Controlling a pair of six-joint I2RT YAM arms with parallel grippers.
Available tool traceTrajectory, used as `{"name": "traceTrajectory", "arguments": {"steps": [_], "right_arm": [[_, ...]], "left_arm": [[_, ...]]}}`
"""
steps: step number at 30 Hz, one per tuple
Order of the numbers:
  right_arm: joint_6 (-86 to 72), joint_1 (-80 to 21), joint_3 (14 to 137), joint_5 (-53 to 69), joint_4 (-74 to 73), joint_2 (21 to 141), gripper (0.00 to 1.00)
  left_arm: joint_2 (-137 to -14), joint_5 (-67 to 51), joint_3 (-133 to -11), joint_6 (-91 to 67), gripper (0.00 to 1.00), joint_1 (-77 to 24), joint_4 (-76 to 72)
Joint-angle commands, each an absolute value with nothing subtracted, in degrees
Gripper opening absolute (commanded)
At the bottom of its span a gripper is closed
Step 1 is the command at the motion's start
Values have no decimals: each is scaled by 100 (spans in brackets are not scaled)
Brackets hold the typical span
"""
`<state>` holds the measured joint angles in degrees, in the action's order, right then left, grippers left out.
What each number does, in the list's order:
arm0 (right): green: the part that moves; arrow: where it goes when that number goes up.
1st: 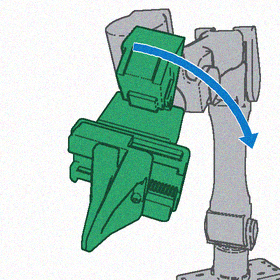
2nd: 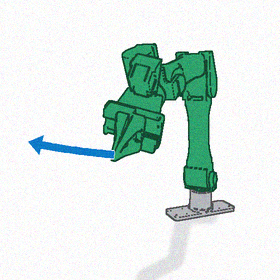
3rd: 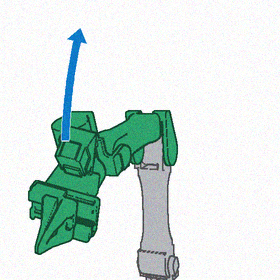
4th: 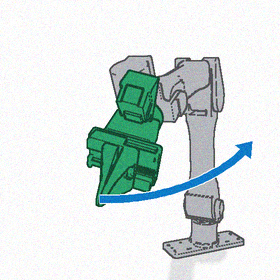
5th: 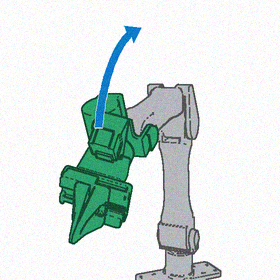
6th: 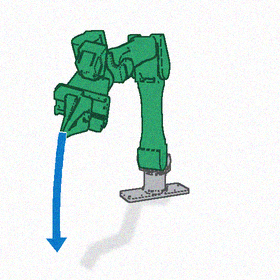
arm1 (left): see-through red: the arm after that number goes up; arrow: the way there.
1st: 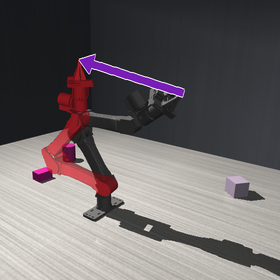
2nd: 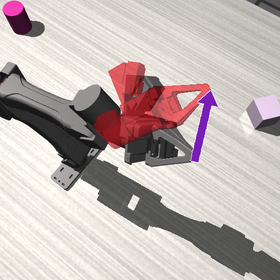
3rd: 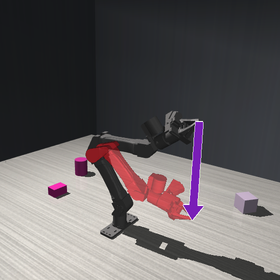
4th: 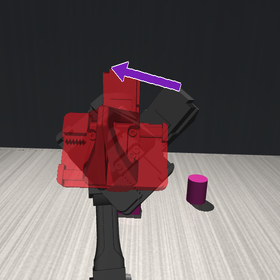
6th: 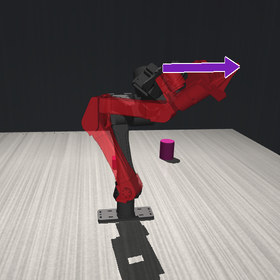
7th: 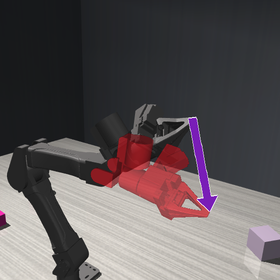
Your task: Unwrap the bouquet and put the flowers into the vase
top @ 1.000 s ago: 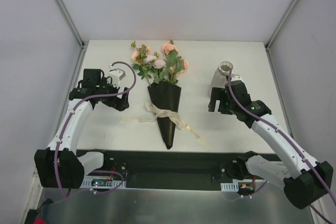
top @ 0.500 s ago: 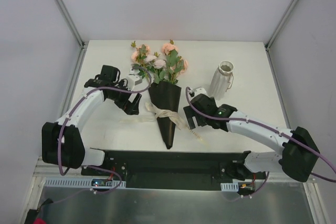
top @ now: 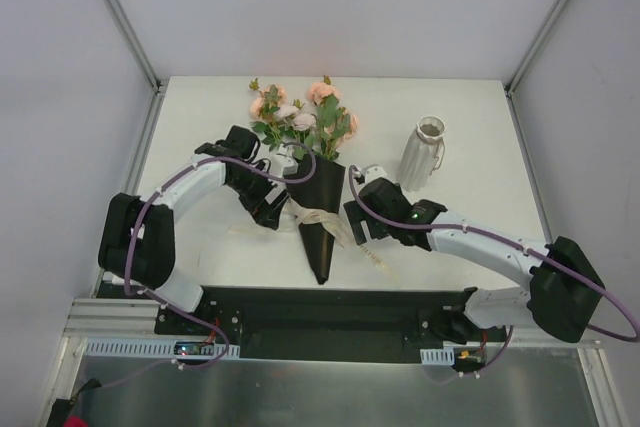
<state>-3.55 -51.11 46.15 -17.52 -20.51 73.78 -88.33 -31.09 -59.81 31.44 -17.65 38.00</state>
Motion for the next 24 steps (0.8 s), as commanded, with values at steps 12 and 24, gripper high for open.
{"name": "traceTrajectory", "arguments": {"steps": [12,24], "right_arm": [[-677,-5124,4280,-1758,-2004,6829,91],[-730,-5115,4113,-1784,-1863,6688,87]], "left_arm": [[-9158,-3033,-5854,3489,85,-2574,3481],[-9009,-2294,-5467,3428,35,-2971,2585]]}}
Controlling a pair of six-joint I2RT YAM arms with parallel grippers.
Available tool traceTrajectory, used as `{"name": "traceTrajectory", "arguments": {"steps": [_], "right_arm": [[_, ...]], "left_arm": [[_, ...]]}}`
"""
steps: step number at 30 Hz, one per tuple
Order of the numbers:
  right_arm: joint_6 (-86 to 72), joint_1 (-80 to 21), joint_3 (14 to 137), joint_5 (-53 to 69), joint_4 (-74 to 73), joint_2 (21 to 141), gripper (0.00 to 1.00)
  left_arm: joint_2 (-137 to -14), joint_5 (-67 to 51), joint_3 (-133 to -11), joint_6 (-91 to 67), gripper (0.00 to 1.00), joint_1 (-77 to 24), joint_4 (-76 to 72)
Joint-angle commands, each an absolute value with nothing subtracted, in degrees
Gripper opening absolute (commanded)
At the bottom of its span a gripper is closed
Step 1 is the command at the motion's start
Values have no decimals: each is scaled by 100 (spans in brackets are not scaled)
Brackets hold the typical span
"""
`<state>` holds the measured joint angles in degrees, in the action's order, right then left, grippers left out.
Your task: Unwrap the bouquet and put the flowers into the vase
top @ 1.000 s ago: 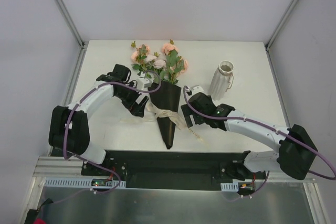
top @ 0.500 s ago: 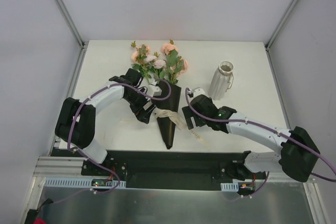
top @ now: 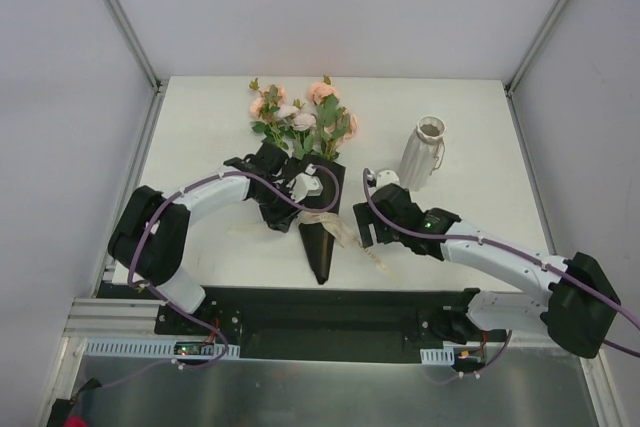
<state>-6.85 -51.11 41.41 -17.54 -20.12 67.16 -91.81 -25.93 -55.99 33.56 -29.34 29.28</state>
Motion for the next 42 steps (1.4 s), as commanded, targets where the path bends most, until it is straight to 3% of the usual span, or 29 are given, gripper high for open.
{"name": "traceTrajectory", "arguments": {"steps": [1,2,5,14,28,40,42], "right_arm": [[-677,-5115,4165,-1758,-1872,6732,87],[-642,-5115,4201,-1714,-1898,6785,87],[-457,-5107,4280,-1565,-1881,6969,88],[200,-5142,4508,-1152,-1828,7496,88],[1494,-5125,5474,-378,-1459,9059,88],[1327,-4342,5440,1309,-616,9571,63],[1406,-4342,5502,1432,-633,9632,51]], "left_arm": [[-8930,-2224,-5415,3393,27,-2971,2532],[-8877,-2102,-5388,3358,15,-2962,2488],[-8702,-1917,-5282,3244,0,-2918,2286],[-8464,-1793,-5414,2848,0,-1794,2224],[-8341,-1529,-5388,2716,0,-1380,2224],[-8323,-1441,-5458,2672,0,-1380,2232],[-8280,-1441,-5458,2663,0,-1371,2259]]}}
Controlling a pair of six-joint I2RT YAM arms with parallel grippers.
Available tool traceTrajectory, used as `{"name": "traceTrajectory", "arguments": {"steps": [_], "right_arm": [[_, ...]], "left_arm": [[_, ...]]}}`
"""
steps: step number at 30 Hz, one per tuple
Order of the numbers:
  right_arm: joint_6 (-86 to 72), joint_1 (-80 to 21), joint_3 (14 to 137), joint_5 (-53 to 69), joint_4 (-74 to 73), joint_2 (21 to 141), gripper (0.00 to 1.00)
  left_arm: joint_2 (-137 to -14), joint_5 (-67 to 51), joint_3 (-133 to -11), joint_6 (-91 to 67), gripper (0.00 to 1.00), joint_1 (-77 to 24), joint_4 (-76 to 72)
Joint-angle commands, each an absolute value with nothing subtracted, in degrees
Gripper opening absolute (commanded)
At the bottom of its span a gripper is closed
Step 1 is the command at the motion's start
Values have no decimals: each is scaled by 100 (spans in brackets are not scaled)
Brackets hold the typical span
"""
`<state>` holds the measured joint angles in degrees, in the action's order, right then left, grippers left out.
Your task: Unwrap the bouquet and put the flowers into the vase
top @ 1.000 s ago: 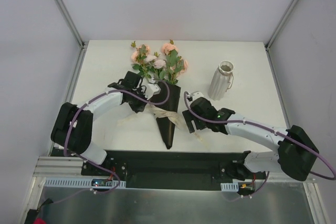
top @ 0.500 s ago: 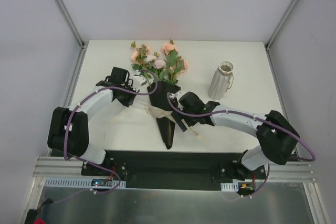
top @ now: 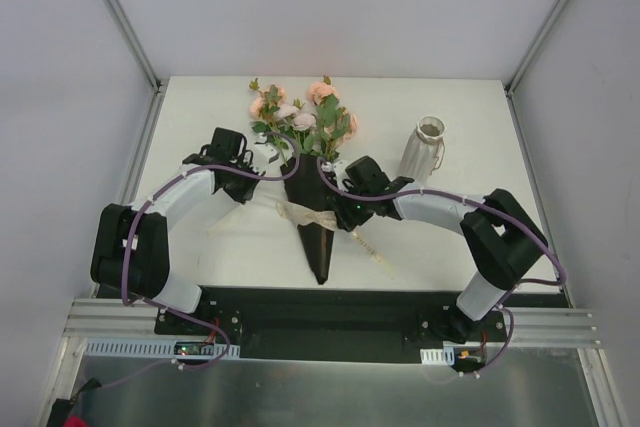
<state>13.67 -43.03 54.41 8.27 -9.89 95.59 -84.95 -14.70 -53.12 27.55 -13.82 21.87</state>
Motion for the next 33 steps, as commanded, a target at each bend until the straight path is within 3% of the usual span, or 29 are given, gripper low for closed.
{"name": "traceTrajectory", "arguments": {"steps": [1,2,4,5,12,19,27,33], "right_arm": [[1441,-4342,5502,1441,-694,9624,45],[1468,-4342,5485,1433,-703,9598,29],[1468,-4342,5397,1406,-686,9458,4],[1459,-4350,5370,1406,-677,9422,1],[1222,-4368,5151,942,-808,9027,1],[616,-4307,4360,-1033,-1221,7701,1],[-156,-3473,4201,-2644,-2265,6339,1],[-343,-2629,4482,-3453,-2961,5529,1]], "left_arm": [[-8253,-1433,-5467,2646,0,-1380,2259],[-8227,-1424,-5458,2646,0,-1380,2276],[-8165,-1389,-5467,2654,0,-1380,2276],[-8139,-1371,-5475,2654,0,-1380,2285],[-8016,-1327,-5607,2637,0,-1380,2452],[-7805,-1204,-5704,2663,0,-1380,2610],[-7708,-801,-5730,2391,0,-1336,2646],[-7743,-176,-6020,1680,0,-239,2654]]}}
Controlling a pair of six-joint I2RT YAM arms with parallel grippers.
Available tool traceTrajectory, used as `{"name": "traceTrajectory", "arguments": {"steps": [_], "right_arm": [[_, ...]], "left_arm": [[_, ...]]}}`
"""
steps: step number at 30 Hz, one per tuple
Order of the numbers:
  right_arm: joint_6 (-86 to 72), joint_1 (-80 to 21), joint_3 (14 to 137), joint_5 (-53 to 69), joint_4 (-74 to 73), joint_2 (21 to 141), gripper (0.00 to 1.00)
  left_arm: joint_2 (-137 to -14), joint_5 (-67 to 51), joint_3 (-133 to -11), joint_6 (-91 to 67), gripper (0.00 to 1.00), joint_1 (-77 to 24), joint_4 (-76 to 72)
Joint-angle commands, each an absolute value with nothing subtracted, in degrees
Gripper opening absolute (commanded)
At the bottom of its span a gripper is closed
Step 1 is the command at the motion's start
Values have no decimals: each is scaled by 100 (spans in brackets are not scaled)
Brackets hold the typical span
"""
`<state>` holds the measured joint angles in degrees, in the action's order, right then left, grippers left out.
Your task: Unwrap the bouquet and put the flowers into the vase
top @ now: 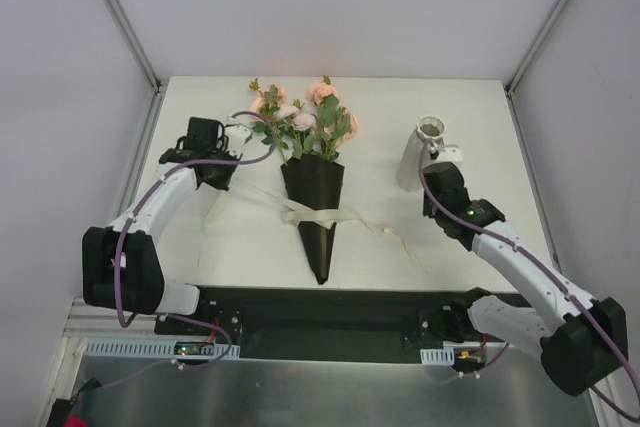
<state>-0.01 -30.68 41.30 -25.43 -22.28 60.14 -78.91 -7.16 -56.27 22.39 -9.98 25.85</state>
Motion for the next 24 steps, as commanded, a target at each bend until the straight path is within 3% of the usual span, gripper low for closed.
{"name": "traceTrajectory", "arguments": {"steps": [1,5,7,8,11,12,15,24], "right_arm": [[-343,-2497,4561,-3550,-3032,5354,1],[-229,-2082,4658,-3332,-3129,5089,1],[233,-2642,4641,-3278,-2876,5028,1],[429,-3576,4615,-3391,-2569,5158,1],[931,-5013,4894,-3358,-2383,6112,27],[1062,-5288,4913,-3210,-2277,6326,59],[1397,-5835,4878,-2587,-1706,6906,97],[1951,-5722,5659,-880,-1248,8392,96]], "left_arm": [[-7726,-184,-6055,1540,0,-37,2654],[-7515,-509,-6056,1669,0,738,2672],[-7296,-798,-5959,1775,0,730,2715],[-7243,-904,-5881,1784,0,738,2733],[-7172,-1125,-5827,1802,0,721,2777],[-7181,-1177,-5810,1802,0,729,2786],[-7189,-1274,-5757,1846,0,721,2812],[-7198,-1187,-5678,1942,0,712,2821]]}}
